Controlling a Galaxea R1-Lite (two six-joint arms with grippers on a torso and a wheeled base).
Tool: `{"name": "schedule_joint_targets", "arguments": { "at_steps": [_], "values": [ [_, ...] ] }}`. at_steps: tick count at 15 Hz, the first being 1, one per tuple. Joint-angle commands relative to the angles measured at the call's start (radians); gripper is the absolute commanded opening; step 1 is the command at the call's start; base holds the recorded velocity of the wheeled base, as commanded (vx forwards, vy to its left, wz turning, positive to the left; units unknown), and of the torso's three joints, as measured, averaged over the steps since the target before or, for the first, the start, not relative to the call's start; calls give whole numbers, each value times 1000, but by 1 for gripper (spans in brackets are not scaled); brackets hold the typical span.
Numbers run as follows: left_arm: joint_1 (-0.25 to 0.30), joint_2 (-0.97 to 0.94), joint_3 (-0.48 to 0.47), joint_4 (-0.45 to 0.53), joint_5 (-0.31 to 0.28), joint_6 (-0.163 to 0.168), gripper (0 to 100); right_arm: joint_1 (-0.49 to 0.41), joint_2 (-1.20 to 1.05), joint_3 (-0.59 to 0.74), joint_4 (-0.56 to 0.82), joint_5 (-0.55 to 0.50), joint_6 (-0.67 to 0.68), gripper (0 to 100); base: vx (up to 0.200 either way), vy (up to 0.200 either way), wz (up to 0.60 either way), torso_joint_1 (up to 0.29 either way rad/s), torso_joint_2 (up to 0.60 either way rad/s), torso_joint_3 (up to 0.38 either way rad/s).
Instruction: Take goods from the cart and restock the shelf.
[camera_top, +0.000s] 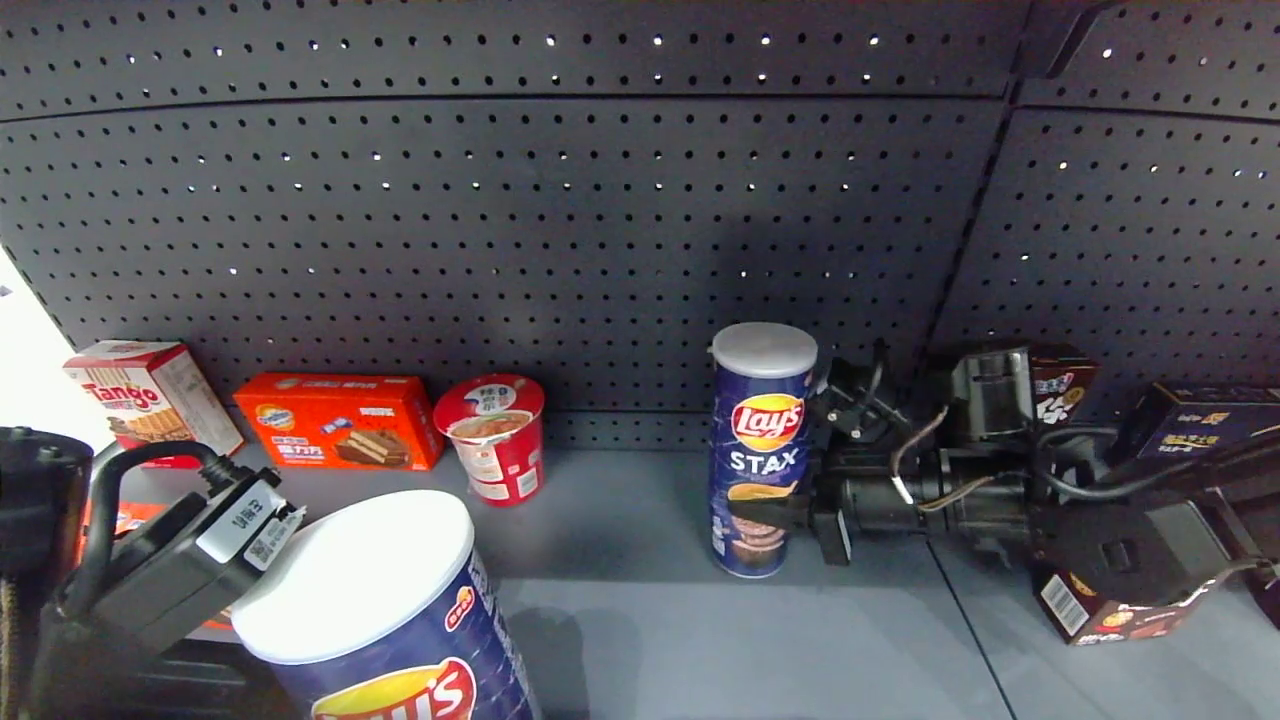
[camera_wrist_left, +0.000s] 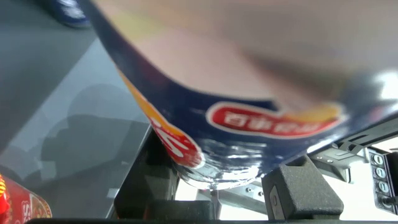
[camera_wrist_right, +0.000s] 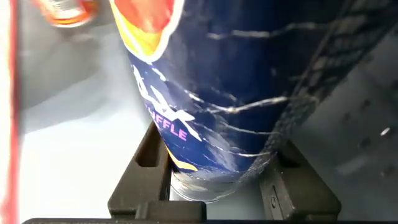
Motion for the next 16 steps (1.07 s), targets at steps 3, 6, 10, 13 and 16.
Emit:
{"name": "schedule_joint_targets", "arguments": {
  "at_steps": [3, 6, 10, 13, 16],
  "values": [
    [-2, 0, -5, 0, 3, 0, 0, 112, -121, 209, -220, -99, 131, 0, 0, 0, 0, 0, 0, 0],
    [-2, 2, -8, -2, 3, -1, 0, 149, -136, 291, -306, -122, 142, 0, 0, 0, 0, 0, 0, 0],
    [-2, 8, -10, 1, 3, -1, 0, 149, -190, 373, -310, -122, 142, 0, 0, 0, 0, 0, 0, 0],
    [-3, 12, -11, 1, 3, -1, 0, 149, -219, 411, -312, -122, 139, 0, 0, 0, 0, 0, 0, 0],
    [-2, 19, -14, 0, 3, -1, 0, 147, -236, 436, -312, -124, 137, 0, 0, 0, 0, 0, 0, 0]
  ]
}}
